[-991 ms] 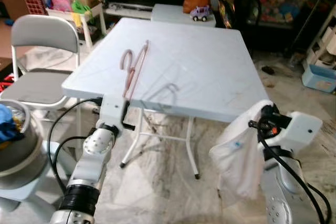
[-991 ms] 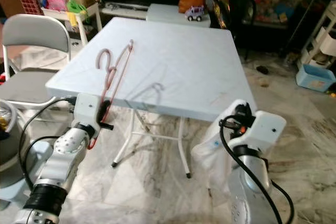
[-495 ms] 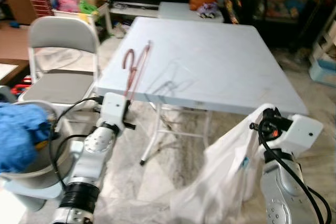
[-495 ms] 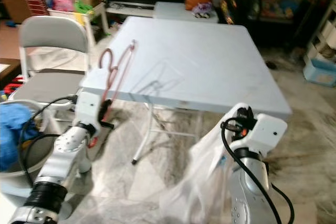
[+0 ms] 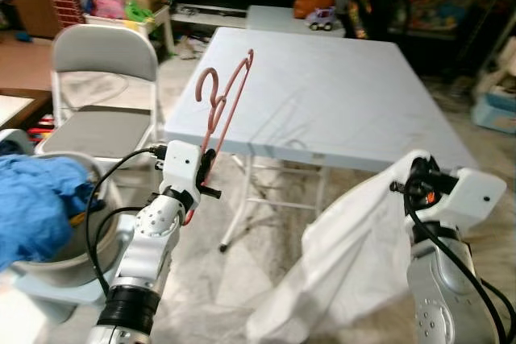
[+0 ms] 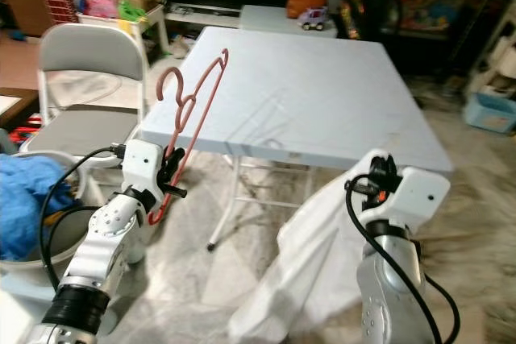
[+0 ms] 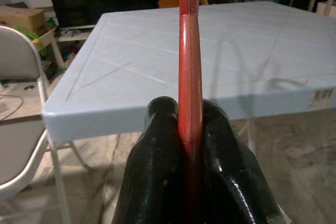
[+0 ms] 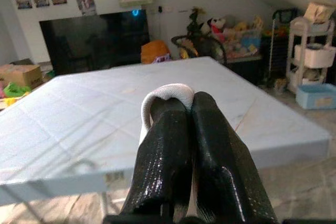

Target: Hang hanger

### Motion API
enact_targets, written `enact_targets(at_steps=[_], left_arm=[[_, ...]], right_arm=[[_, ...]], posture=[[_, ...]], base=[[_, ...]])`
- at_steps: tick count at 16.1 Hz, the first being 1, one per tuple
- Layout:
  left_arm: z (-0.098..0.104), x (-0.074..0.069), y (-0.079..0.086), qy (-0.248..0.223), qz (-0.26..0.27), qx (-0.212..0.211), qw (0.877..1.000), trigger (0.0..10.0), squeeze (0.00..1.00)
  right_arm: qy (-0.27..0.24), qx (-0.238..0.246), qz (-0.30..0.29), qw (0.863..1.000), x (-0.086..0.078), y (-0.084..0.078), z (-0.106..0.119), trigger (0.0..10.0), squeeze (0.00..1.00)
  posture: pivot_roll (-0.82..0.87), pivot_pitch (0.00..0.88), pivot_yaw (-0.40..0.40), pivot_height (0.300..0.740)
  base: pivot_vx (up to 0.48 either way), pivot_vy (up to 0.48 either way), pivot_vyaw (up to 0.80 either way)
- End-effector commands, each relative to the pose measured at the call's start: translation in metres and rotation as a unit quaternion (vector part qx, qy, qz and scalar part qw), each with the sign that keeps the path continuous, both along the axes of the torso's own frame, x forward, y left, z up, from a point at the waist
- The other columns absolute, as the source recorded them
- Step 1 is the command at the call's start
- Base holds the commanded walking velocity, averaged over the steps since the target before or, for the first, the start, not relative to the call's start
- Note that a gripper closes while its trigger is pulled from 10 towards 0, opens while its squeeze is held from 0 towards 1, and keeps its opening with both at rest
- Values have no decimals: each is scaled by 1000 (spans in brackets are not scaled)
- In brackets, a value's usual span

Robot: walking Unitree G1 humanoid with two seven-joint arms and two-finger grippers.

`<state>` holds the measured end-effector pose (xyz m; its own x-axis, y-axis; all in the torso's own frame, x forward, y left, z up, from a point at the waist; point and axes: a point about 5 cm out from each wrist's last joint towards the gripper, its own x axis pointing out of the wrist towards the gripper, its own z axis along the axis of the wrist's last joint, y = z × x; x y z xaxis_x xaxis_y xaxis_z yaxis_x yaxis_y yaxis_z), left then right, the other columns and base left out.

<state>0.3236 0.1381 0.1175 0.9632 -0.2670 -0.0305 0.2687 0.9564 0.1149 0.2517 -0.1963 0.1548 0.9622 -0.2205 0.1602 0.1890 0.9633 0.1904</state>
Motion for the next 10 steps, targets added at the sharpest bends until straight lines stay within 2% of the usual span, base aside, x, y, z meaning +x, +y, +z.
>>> enact_targets(at_steps=[1,3,4,6,10], left_arm=[[13,1,-6,-25,-13,-6,1000,10000,0],[21,2,-12,-40,-26,-11,999,10000,0],[21,2,-12,-40,-27,-12,999,10000,0],[21,2,-14,-37,-30,-14,999,10000,0],[19,1,-17,-34,-31,-16,999,10000,0]], right_arm=[[-37,-10,-3,999,1,-4,18,10000,0],[-73,-19,-2,997,4,-8,40,10000,0],[-82,-21,-2,996,6,-9,46,10000,0],[-121,-28,8,992,11,-11,73,10000,0],[-148,-52,41,987,20,-8,95,10000,0]], posture=[[193,2,-85,740],[193,3,-86,740],[192,2,-86,740],[188,0,-87,740],[189,0,-96,740]], base=[[480,0,0],[480,0,0],[480,0,0],[476,0,0],[473,0,0]])
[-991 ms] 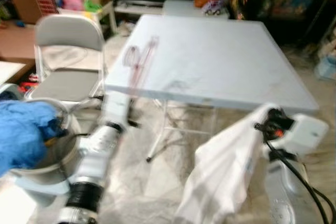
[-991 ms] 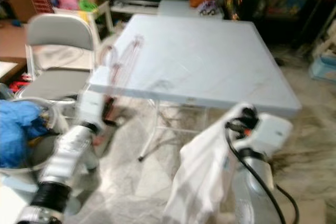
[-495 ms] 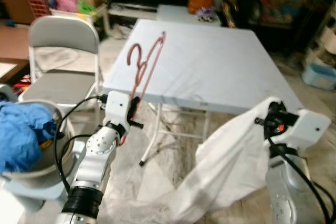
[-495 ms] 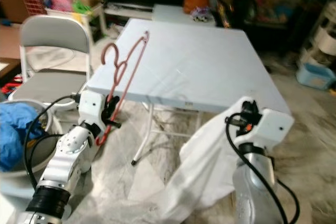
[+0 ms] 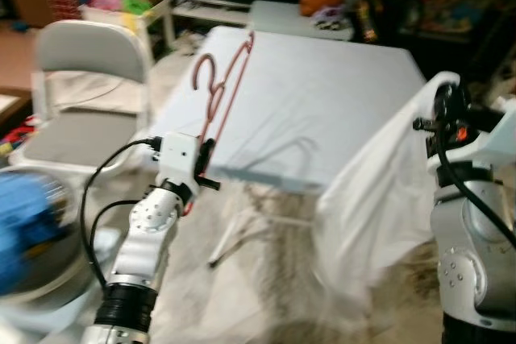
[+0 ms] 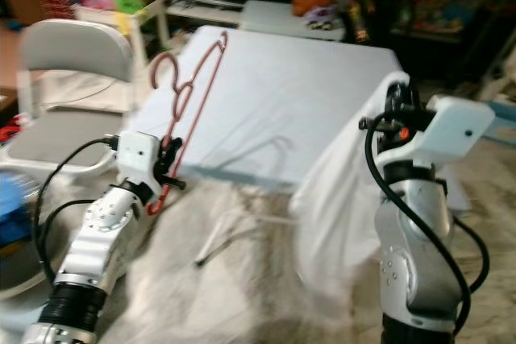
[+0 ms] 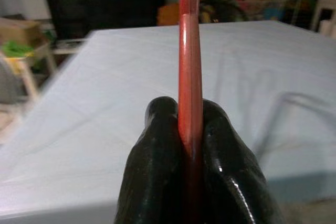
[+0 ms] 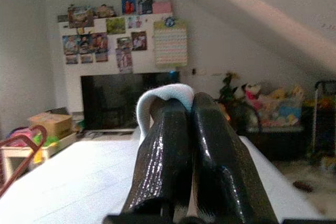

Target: Hang hanger

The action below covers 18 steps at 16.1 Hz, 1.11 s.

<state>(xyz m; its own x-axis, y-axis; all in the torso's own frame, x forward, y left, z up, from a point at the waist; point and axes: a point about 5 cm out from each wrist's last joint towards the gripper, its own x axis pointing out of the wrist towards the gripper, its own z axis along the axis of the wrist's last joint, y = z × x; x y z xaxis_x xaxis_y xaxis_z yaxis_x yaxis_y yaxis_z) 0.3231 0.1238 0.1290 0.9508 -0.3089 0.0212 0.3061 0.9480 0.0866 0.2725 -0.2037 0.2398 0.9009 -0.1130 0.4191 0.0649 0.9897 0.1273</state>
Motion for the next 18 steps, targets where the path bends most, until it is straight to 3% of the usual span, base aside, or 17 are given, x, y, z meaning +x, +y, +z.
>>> enact_targets(at_steps=[1,6,12,18], left_arm=[[7,1,-3,-13,-9,5,1000,10000,0],[3,-2,-3,-3,-9,0,1000,10000,0],[0,-3,-2,0,24,7,1000,10000,0],[-2,-12,5,3,35,14,999,10000,0]], right_arm=[[-21,-3,1,1000,-1,0,11,10000,0],[-45,-10,28,999,14,8,33,10000,0],[-69,-48,89,992,44,25,64,10000,0],[-30,-29,120,992,42,39,35,10000,0]], posture=[[189,0,-96,740],[204,0,-106,740],[229,4,-140,740],[269,42,-148,740]], base=[[472,0,0],[457,0,0],[0,0,0],[0,0,0]])
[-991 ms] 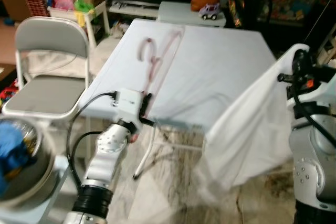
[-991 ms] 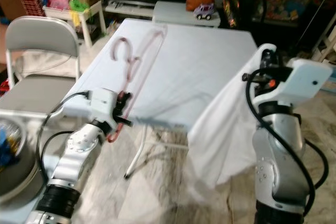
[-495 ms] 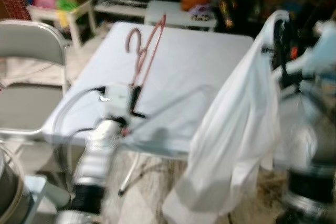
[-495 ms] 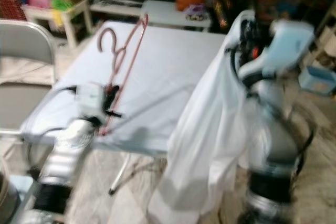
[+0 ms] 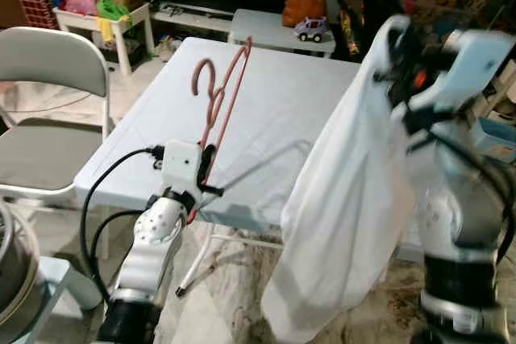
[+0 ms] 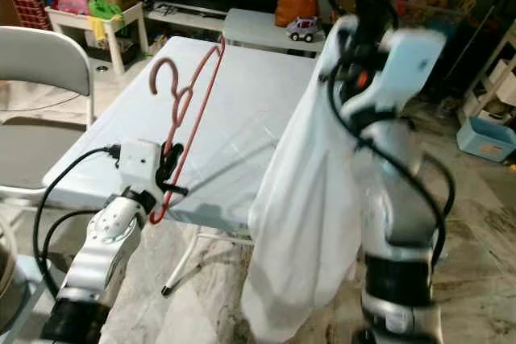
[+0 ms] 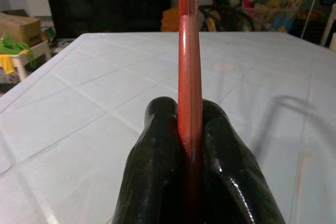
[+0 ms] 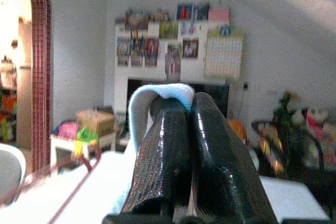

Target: Hang hanger

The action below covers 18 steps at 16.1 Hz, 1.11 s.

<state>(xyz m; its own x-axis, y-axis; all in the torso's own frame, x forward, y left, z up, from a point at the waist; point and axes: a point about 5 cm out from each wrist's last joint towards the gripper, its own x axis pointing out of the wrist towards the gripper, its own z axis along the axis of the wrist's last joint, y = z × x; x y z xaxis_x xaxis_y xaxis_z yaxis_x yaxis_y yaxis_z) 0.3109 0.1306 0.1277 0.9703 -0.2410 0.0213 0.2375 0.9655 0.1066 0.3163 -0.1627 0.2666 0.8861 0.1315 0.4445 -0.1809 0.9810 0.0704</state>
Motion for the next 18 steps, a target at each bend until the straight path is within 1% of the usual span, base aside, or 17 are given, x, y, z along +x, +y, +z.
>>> enact_targets(at_steps=[1,2,3,4,5,6,7,8,9,10,11,12,13,14,15,17,18], left_arm=[[0,-1,-2,5,-1,5,1000,10000,0],[1,-3,0,5,1,4,1000,10000,0],[0,-6,3,8,6,7,1000,10000,0],[-1,-7,3,9,7,7,1000,10000,0],[-1,-8,3,10,8,7,1000,10000,0],[0,-8,3,10,8,7,1000,10000,0],[1,-7,3,9,8,7,1000,10000,0],[3,-6,4,8,8,8,1000,10000,0],[4,-6,4,8,10,9,1000,10000,0],[4,-9,5,7,14,8,1000,10000,0],[4,-10,6,8,16,8,1000,10000,0],[3,-12,7,10,20,7,1000,10000,0],[2,-16,7,13,23,7,1000,10000,0],[1,-20,9,14,25,8,1000,10000,0],[2,-24,16,17,38,14,999,10000,0],[3,-24,16,17,38,14,999,10000,0],[3,-24,16,17,38,14,999,10000,0]], right_arm=[[-12,-2,2,1000,-1,-1,7,10000,0],[-6,-9,10,1000,3,-1,6,10000,0],[0,-26,28,999,11,0,8,10000,0],[1,-31,35,999,13,1,9,10000,0],[5,-50,54,997,24,3,12,10000,0],[16,-71,92,993,37,8,15,10000,0],[24,-90,108,990,52,9,21,10000,0],[49,-91,117,988,77,8,35,10000,0],[82,-70,123,986,91,6,44,10000,0],[102,-77,88,988,100,1,53,10000,0],[111,-82,83,987,102,1,54,10000,0],[118,-104,68,985,105,-1,60,10000,0],[112,-135,34,984,106,-6,70,10000,0],[86,-147,-22,985,104,-17,92,10000,0],[-129,-109,-175,970,56,-52,231,10000,0],[-157,-106,-185,964,45,-54,250,10000,0],[-157,-106,-185,964,45,-54,250,10000,0]], posture=[[274,48,-149,740],[281,54,-157,740],[287,58,-160,740],[287,58,-160,740],[292,61,-162,740],[296,64,-164,740],[300,66,-167,740],[305,70,-172,740],[311,75,-177,740],[329,87,-189,740],[333,91,-192,740],[342,99,-196,740],[349,109,-204,740],[363,125,-210,740],[377,135,-210,740],[376,136,-210,740],[376,136,-210,740]], base=[[0,0,0],[0,0,0],[0,0,0],[0,0,0],[0,0,0],[0,0,0],[0,0,0],[0,0,0],[0,0,0],[0,0,0],[0,0,0],[0,0,0],[0,0,0],[0,0,0],[0,0,0],[0,0,0],[0,0,0]])
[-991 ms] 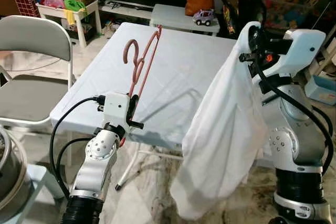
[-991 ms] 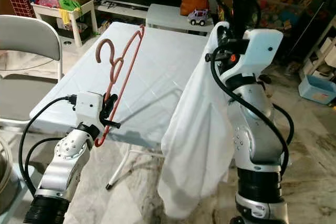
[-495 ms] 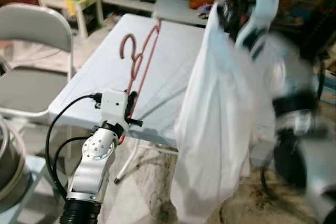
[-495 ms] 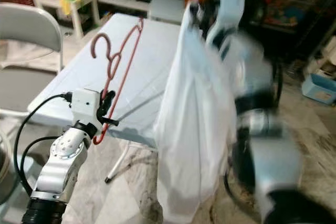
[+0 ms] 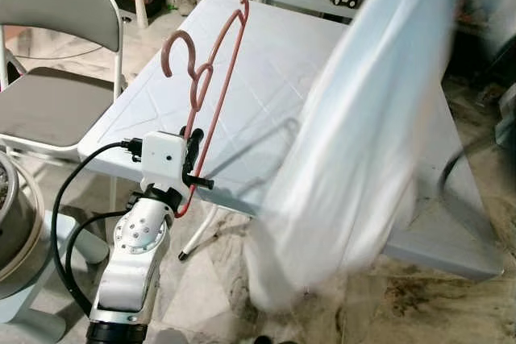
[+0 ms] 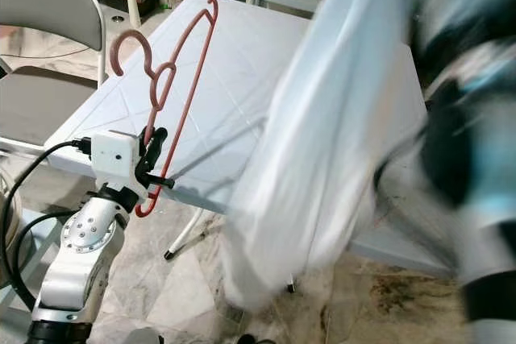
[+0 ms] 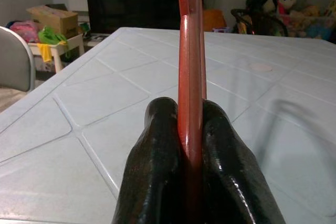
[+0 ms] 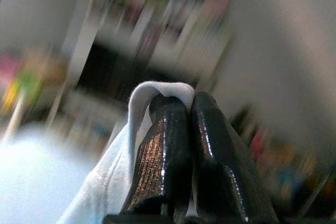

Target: Hang hanger

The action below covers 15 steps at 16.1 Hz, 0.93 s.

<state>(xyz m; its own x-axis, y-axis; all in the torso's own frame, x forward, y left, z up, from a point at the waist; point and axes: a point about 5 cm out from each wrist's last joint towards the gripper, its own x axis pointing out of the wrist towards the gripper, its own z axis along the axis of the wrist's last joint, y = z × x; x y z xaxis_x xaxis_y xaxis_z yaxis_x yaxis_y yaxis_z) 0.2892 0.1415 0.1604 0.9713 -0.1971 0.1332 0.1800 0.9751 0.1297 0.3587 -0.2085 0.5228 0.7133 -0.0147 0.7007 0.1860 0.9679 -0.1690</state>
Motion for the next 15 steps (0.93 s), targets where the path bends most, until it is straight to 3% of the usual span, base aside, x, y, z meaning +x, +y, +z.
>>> enact_targets(at_steps=[1,3,4,5,6,7,9,10,11,15], left_arm=[[-29,-3,4,74,16,13,997,10000,0],[-27,-2,1,71,13,12,997,10000,0],[-28,-3,0,71,12,11,997,10000,0],[-29,-4,-1,72,12,10,997,10000,0],[-29,-4,-1,73,12,10,997,10000,0],[-29,-4,-2,76,10,9,997,10000,0],[-30,-3,-3,79,3,10,997,10000,0],[-29,-2,-4,78,0,10,997,10000,0],[-29,-1,-5,78,-2,11,997,10000,0],[-29,0,-6,80,-5,10,997,10000,0]], right_arm=[[-14,13,-12,1000,-4,-9,3,10000,0],[-42,-28,-18,999,-15,-10,17,10000,0],[-33,-36,-5,999,-11,-12,8,10000,0],[13,-70,-1,997,6,-12,-21,10000,0],[31,-78,4,996,12,-13,-32,10000,0],[123,-141,12,982,36,-12,-94,10000,0],[240,-156,64,956,51,-17,-171,10000,0],[269,-158,72,947,52,-20,-194,10000,0],[292,-165,81,939,51,-23,-212,10000,0],[326,-131,111,930,49,-31,-229,10000,0]], posture=[[375,139,-210,740],[367,140,-211,740],[363,140,-213,740],[361,141,-212,740],[359,143,-209,740],[352,147,-200,740],[341,151,-193,740],[341,151,-193,740],[338,151,-187,740],[332,144,-189,740]], base=[[0,0,0],[0,0,0],[0,0,0],[0,0,0],[0,0,0],[0,0,0],[0,0,0],[0,0,0],[0,0,0],[0,0,0]])
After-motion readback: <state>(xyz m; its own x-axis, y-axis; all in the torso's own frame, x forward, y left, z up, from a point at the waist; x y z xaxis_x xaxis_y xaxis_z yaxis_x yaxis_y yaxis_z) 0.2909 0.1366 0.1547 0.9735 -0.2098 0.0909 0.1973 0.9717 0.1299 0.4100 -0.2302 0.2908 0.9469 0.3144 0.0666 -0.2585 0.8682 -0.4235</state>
